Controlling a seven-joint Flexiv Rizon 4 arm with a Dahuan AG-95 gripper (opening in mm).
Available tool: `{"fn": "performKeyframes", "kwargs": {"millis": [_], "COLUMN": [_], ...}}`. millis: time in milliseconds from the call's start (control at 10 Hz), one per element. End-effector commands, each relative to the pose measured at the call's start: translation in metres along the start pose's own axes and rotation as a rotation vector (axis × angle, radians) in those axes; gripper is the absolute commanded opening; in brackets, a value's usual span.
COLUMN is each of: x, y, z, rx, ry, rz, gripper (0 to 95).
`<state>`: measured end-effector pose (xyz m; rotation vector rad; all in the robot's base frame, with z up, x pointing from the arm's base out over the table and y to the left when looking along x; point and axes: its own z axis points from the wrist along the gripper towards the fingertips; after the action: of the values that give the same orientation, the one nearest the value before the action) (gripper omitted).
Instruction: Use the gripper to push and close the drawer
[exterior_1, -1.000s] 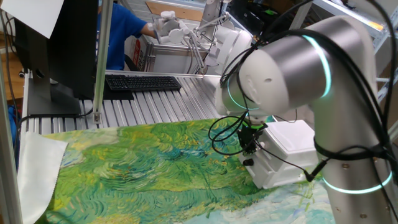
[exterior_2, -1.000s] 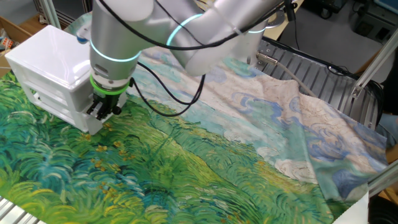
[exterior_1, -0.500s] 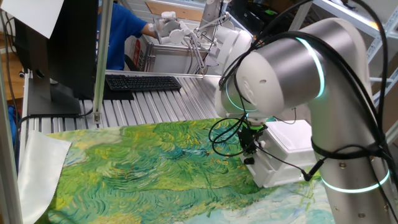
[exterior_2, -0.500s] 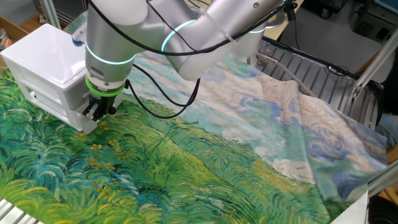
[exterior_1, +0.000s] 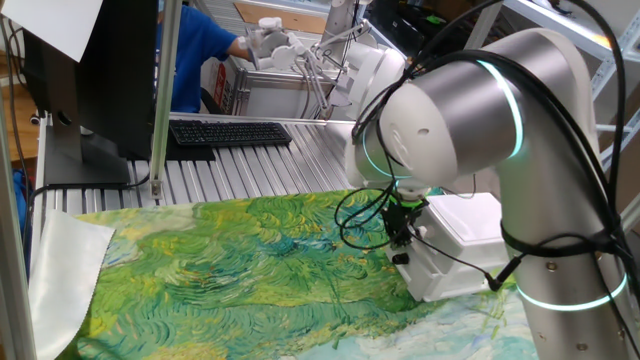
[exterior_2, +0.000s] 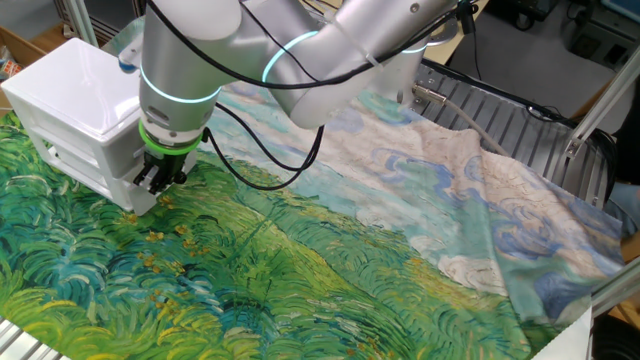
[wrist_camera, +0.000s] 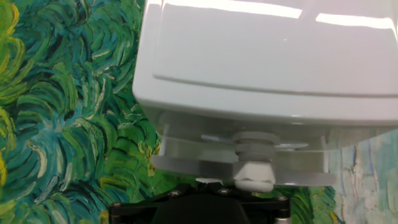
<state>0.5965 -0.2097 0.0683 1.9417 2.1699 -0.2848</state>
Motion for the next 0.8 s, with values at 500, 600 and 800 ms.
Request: {"fn": "performKeyframes", "kwargs": {"millis": [500,600,800], "x": [0.008,0.01,0.012], "y": [0.016,0.017,0.021], "z": [0.001,0.002,0.004], "rx": [0.006,0.006,0.008], "ry": [-0.007,-0.009,-0.034], "rz": [0.015,0.019,0.017], "gripper": [0.0,0.0,0.0]}}
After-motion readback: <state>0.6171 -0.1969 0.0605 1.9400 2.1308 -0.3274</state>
